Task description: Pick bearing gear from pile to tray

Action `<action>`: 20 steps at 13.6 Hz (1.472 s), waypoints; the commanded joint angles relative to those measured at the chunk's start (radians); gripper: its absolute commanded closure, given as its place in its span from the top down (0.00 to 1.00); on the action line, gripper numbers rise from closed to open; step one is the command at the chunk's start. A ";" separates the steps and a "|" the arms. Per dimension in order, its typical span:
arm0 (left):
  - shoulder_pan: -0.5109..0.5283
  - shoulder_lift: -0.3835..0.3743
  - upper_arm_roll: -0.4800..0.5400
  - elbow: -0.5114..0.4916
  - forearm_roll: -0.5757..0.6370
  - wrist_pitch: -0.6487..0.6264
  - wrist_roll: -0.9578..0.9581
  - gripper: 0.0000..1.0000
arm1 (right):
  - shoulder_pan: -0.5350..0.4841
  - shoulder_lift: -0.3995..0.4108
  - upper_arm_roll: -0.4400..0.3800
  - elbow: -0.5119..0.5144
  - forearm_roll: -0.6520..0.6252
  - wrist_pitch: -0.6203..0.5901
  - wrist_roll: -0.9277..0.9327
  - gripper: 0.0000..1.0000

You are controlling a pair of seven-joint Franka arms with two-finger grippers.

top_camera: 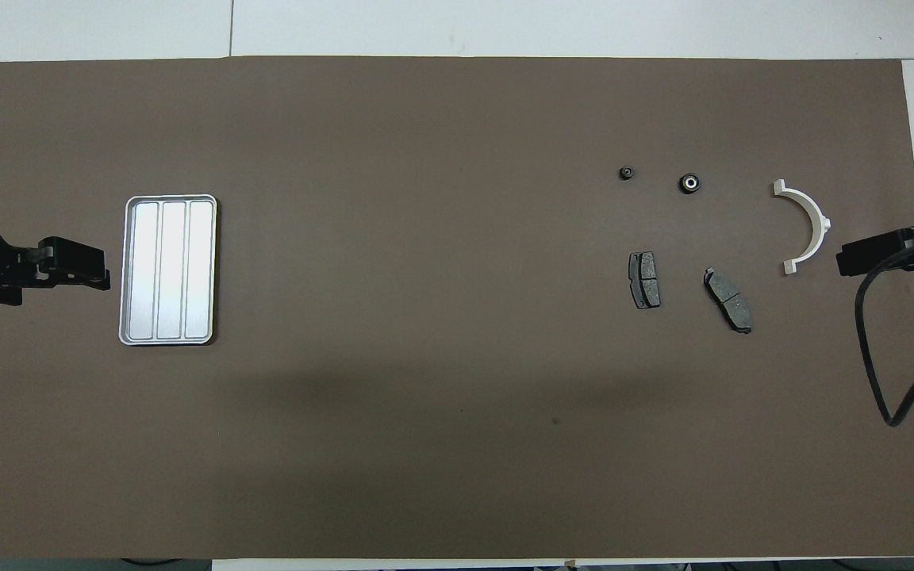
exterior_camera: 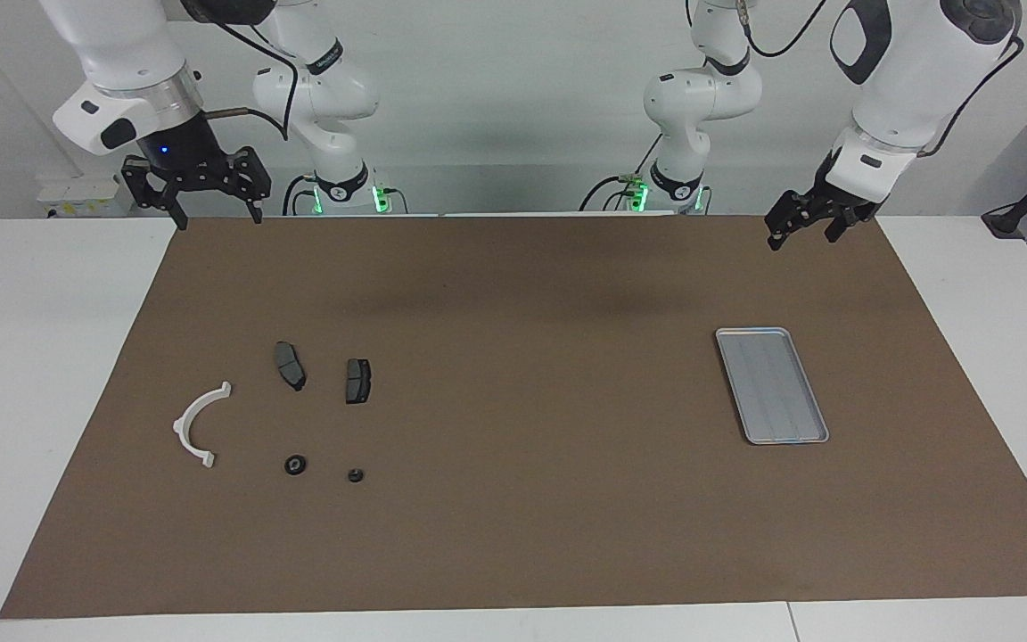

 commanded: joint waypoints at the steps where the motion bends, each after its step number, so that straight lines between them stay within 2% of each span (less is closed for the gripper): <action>1: 0.003 -0.015 0.002 -0.007 -0.017 -0.012 0.008 1.00 | -0.014 -0.004 0.008 -0.002 -0.010 0.015 0.018 1.00; 20: 0.003 -0.015 0.000 -0.007 -0.017 -0.012 0.008 1.00 | -0.014 -0.027 -0.001 -0.019 -0.002 0.020 0.016 1.00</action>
